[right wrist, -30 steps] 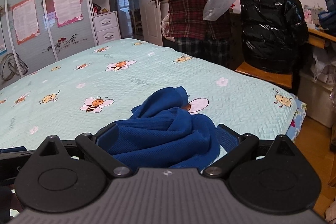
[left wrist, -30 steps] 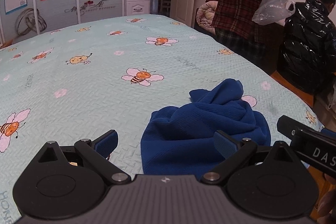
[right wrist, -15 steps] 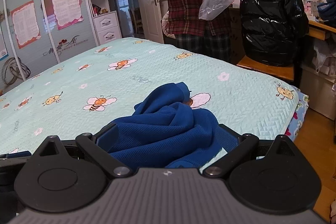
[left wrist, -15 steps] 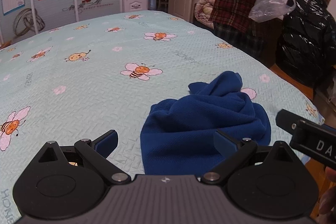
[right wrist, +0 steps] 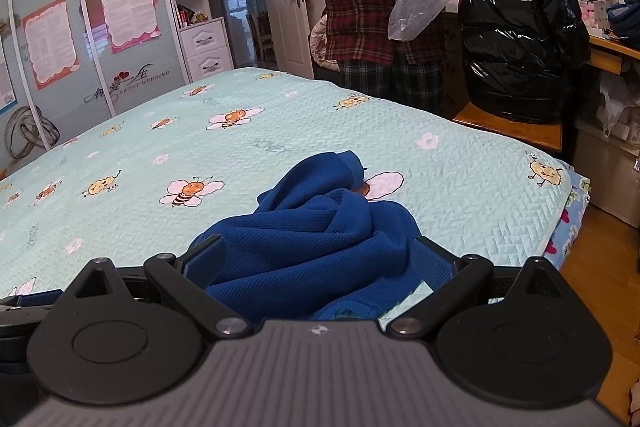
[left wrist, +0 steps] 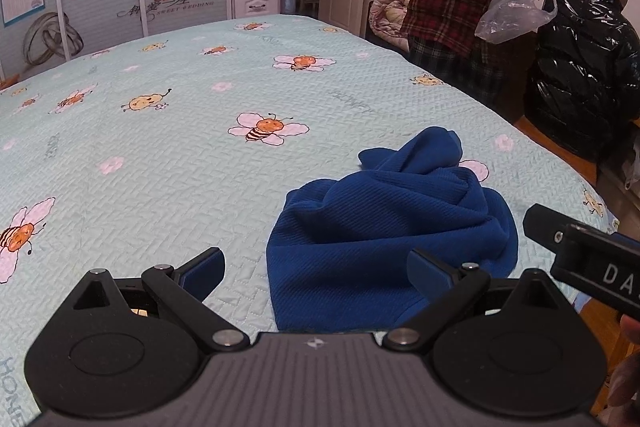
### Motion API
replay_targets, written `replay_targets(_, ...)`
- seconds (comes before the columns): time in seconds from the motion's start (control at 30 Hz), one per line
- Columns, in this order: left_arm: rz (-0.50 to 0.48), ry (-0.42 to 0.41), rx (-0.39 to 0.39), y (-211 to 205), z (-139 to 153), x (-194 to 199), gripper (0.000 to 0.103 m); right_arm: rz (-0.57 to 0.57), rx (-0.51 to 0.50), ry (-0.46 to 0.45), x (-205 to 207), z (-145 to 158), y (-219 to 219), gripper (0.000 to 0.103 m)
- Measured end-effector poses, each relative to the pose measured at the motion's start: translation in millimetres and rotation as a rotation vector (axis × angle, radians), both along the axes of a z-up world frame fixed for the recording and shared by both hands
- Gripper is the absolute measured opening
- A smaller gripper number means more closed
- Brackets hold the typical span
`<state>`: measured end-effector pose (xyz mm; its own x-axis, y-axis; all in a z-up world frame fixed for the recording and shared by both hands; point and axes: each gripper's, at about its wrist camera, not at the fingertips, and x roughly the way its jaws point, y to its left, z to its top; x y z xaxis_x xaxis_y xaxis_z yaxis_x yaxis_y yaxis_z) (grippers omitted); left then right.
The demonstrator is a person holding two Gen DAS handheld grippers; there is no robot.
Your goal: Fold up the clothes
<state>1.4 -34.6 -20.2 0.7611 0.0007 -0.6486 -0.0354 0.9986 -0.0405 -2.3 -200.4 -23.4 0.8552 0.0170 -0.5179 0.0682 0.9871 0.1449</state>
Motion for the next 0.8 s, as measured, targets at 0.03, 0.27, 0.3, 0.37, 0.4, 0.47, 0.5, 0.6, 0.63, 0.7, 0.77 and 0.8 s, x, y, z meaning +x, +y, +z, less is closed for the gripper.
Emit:
replay_targets(0.03, 0.001, 0.002, 0.000, 0.1, -0.8, 0.2, 0.101, 0.000, 0.000, 0.002, 0.0, -0.7, 0.4, 0.098)
replay_targets(0.27, 0.003, 0.013, -0.003, 2.4, -7.2, 1.4, 0.101, 0.001, -0.003, 0.011, -0.3, -5.2, 3.0, 0.098)
replay_targets(0.3, 0.002, 0.015, -0.003, 2.6, -8.7, 1.3, 0.101, 0.001, -0.004, 0.011, -0.1, -5.8, 3.1, 0.098)
replay_targets(0.37, 0.003, 0.022, -0.002, 2.8, -11.3, 1.4, 0.101, 0.002, -0.001, 0.015, 0.1, -6.8, 3.4, 0.098)
replay_targets(0.4, 0.004, 0.025, -0.002, 2.9, -12.6, 1.4, 0.101, 0.002, 0.001, 0.017, 0.6, -7.1, 3.0, 0.098)
replay_targets(0.47, 0.005, 0.031, -0.001, 3.0, -15.0, 1.4, 0.101, 0.003, -0.002, 0.016, 0.8, -8.1, 3.0, 0.098)
replay_targets(0.5, 0.005, 0.033, 0.001, 3.0, -16.2, 1.4, 0.101, 0.005, -0.005, 0.017, 0.7, -8.7, 3.9, 0.098)
replay_targets(0.6, 0.008, 0.039, 0.004, 2.9, -19.5, 2.6, 0.101, 0.009, -0.011, 0.019, 0.7, -11.1, 5.5, 0.098)
replay_targets(0.63, 0.010, 0.040, 0.003, 3.1, -20.7, 3.3, 0.101, 0.010, -0.011, 0.020, 1.4, -12.3, 4.8, 0.098)
replay_targets(0.7, 0.011, 0.046, 0.002, 3.7, -23.5, 4.7, 0.101, 0.012, -0.011, 0.023, 3.1, -14.9, 4.4, 0.098)
replay_targets(0.77, 0.012, 0.053, 0.003, 4.3, -26.9, 6.2, 0.101, 0.019, -0.011, 0.030, 5.8, -19.2, 4.0, 0.098)
replay_targets(0.8, 0.013, 0.058, 0.004, 4.5, -29.5, 7.4, 0.101, 0.023, -0.011, 0.035, 7.3, -21.5, 3.7, 0.098)
